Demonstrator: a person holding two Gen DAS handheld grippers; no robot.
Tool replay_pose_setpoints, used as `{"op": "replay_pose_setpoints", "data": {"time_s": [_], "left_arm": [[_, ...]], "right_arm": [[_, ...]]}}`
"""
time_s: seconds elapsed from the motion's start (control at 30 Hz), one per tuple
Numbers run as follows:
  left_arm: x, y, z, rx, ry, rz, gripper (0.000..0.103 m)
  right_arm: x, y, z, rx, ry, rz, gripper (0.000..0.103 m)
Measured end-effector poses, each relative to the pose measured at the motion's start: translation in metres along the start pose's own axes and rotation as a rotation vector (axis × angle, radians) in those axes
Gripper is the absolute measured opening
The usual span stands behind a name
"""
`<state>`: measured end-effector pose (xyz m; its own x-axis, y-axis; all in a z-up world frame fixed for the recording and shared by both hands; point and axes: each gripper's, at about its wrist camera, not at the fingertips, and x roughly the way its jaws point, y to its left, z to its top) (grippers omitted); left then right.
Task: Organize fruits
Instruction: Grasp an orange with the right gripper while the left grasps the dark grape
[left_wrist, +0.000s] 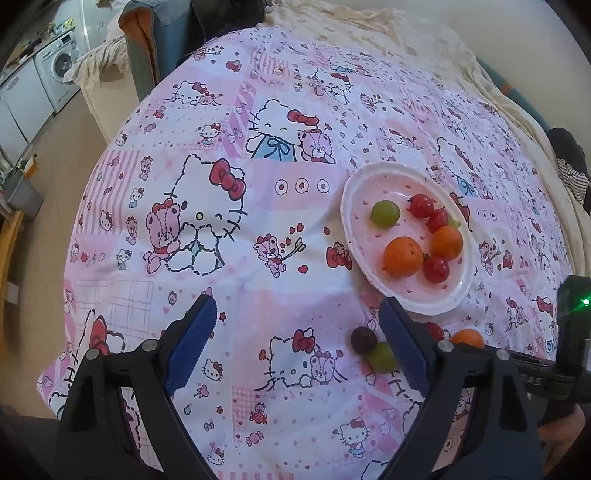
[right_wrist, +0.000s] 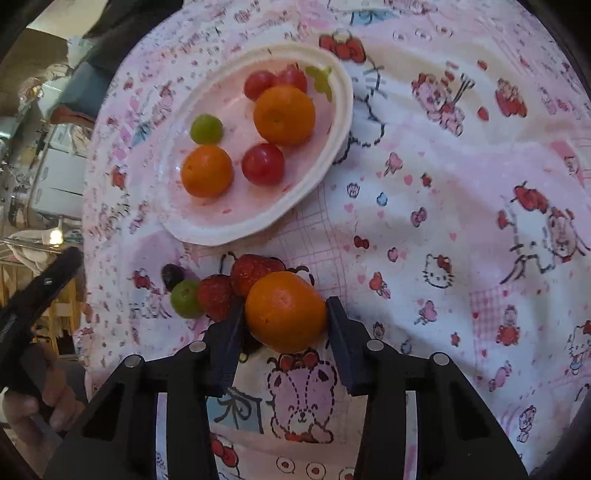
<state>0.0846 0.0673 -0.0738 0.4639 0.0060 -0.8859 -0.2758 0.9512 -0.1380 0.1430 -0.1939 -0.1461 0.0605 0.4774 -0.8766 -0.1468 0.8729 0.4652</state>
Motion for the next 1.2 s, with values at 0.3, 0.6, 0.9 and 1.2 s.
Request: {"op": "replay_pose_setpoints", "data": {"time_s": [0.3,0.6,0.9,1.2], "left_arm": [[0.004,-0.005,-0.001,0.012,0.012,-0.013,0.087],[0.038,-0.034,-0.008,0.025,0.143,-0.117,0.047],[0.079,-0.04,-0.012,-0.035,0.314,-0.109,0.036],[0.088,-0.05,-0.021,-0.015,0.377,-0.106,0.014]], "right_arm": [[-0.057,-0.022,-0.002,0.095,-0.172,0.065,0.045],[-0.061,-0.021,0.0,0.102,-0.183,0.083,0.045],[-0.066,-0.024,0.0,0.12,-0.188,0.11,0.045],[-0.065,-0.02,0.003,0.108,-0.19,0.112,0.045]]}}
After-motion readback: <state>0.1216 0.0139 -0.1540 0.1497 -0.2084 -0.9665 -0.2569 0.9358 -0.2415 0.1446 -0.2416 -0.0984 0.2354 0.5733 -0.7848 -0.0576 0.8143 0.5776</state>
